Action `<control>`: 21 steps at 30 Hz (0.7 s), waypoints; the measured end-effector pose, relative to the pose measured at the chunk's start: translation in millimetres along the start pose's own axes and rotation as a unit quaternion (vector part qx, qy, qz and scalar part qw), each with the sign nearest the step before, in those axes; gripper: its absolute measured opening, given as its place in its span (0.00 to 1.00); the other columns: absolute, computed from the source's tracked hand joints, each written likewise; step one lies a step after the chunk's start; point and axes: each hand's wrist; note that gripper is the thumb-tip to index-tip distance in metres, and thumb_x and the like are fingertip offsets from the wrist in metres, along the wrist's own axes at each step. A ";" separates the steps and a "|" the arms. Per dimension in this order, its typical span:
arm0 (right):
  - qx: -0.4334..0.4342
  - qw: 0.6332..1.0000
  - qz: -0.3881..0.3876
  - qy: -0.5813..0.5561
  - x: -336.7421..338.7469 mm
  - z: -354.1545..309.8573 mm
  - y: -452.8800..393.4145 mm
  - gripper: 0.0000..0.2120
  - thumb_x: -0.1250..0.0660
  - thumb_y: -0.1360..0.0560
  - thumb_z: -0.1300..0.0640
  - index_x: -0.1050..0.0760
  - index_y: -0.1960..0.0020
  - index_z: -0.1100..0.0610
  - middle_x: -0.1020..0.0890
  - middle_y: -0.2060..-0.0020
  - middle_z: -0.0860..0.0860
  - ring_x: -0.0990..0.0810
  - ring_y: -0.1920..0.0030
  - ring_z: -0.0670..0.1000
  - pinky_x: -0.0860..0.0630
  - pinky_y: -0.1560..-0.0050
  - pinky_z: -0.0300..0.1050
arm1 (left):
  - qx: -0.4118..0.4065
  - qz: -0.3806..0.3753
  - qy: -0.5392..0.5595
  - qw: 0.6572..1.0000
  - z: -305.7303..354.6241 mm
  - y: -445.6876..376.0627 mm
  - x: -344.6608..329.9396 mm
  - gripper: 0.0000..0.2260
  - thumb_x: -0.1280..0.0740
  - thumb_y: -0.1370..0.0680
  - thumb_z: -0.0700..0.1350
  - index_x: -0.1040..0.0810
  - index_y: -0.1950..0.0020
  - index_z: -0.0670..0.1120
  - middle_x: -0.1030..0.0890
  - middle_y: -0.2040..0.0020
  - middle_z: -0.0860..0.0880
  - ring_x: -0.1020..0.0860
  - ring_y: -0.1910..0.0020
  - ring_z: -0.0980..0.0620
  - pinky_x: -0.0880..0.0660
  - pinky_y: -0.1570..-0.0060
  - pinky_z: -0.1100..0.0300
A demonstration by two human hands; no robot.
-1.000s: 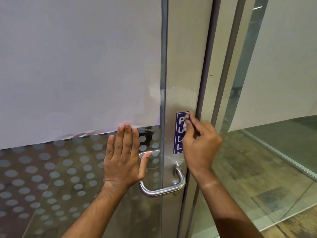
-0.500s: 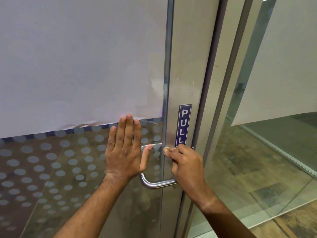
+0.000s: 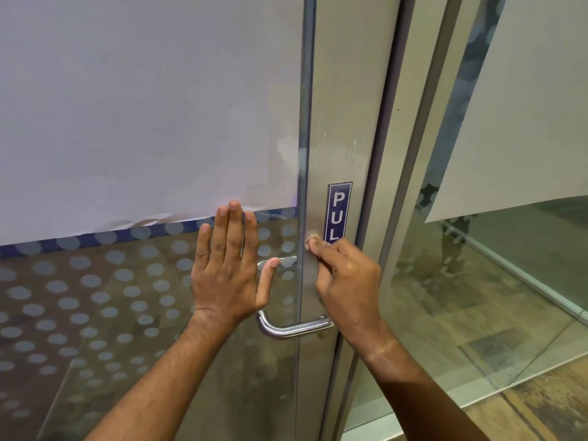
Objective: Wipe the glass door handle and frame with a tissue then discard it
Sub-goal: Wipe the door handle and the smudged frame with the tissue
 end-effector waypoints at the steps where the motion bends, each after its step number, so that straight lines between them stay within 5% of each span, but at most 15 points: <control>1: -0.005 1.000 -0.021 0.004 -0.4 1.4 5.7 0.12 0.34 0.24 0.56 0.17 0.45 0.59 0.18 0.60 0.52 0.19 0.56 0.50 0.17 0.51 0.53 | 0.000 -0.002 -0.002 1.000 -0.1 0.1 -0.2 0.36 0.46 0.19 0.60 0.51 0.21 0.37 0.61 0.19 0.41 0.59 0.20 0.43 0.60 0.22 0.47; 9: -0.007 0.983 -0.150 0.101 -4.3 11.0 21.2 0.13 0.23 0.35 0.68 0.14 0.53 0.56 0.17 0.62 0.51 0.18 0.59 0.54 0.17 0.55 0.47 | 0.000 -0.010 0.010 1.000 -0.3 -0.2 1.1 0.38 0.45 0.20 0.60 0.53 0.21 0.37 0.62 0.19 0.41 0.60 0.20 0.44 0.60 0.22 0.47; 16: -0.031 0.999 0.020 -0.030 2.5 9.3 7.5 0.11 0.28 0.26 0.63 0.17 0.44 0.59 0.22 0.61 0.49 0.23 0.60 0.45 0.21 0.53 0.35 | -0.004 -0.011 -0.001 1.000 -0.5 -1.2 0.9 0.36 0.46 0.19 0.60 0.51 0.21 0.37 0.63 0.20 0.41 0.60 0.20 0.44 0.61 0.22 0.48; 21: -0.007 1.000 -0.004 0.016 -7.5 6.1 9.9 0.16 0.28 0.26 0.64 0.20 0.39 0.60 0.21 0.58 0.54 0.21 0.55 0.52 0.18 0.49 0.49 | -0.005 -0.008 -0.001 1.000 -0.3 -0.6 -0.3 0.36 0.47 0.19 0.60 0.52 0.21 0.37 0.63 0.20 0.41 0.61 0.20 0.43 0.61 0.22 0.47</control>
Point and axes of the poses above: each hand's wrist, its own y-axis away from the middle knuckle, its own x-axis out of the back of the hand, z = x × y
